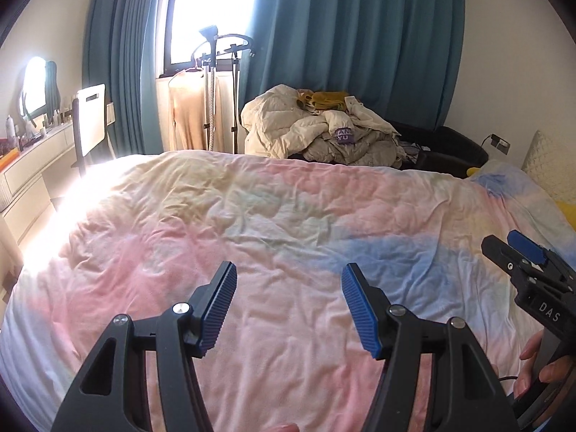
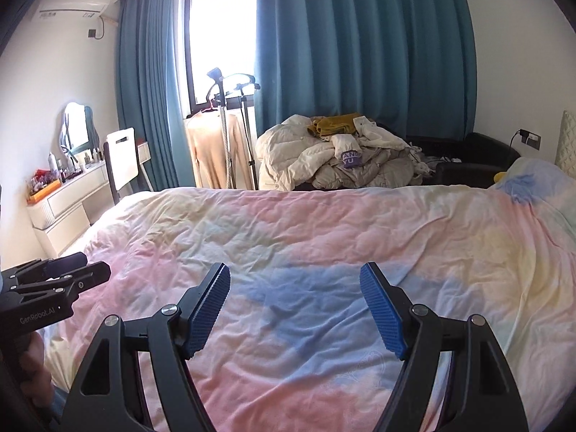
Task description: Fold clothes
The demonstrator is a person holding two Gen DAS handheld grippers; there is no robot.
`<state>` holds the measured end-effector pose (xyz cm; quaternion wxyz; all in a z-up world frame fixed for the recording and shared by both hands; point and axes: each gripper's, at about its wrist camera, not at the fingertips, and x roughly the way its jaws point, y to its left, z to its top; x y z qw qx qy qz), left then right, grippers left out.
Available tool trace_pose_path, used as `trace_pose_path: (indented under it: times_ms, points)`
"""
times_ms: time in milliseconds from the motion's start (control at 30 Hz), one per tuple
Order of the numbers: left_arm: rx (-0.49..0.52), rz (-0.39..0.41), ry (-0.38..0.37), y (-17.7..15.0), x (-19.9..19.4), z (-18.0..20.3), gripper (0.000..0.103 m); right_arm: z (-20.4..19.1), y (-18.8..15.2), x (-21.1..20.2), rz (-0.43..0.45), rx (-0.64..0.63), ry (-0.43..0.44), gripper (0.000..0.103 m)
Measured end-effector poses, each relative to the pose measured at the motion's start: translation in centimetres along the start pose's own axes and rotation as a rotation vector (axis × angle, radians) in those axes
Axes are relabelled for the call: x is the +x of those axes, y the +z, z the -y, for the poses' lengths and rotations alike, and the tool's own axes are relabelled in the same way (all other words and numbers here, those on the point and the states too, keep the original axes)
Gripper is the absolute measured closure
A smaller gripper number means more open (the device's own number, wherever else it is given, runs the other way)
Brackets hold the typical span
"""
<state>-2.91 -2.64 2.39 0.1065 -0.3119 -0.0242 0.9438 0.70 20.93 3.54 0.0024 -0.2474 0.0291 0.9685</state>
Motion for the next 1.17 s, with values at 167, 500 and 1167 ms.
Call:
trace_pose_path:
  times_ms: [167, 500, 1167]
  points:
    - [0.009, 0.004, 0.046, -0.9, 1.2, -0.6, 0.040, 0.5, -1.0, 1.5, -0.020, 0.039, 0.016, 0.027]
    - [0.060, 0.000, 0.079, -3.2, 2.2, 0.5, 0.040, 1.3, -3.4, 1.9, -0.023, 0.039, -0.025, 0.027]
    - [0.029, -0.027, 0.091, -3.3, 3.2, -0.1, 0.040, 1.3, -3.9, 2.7, -0.051, 0.039, -0.018, 0.027]
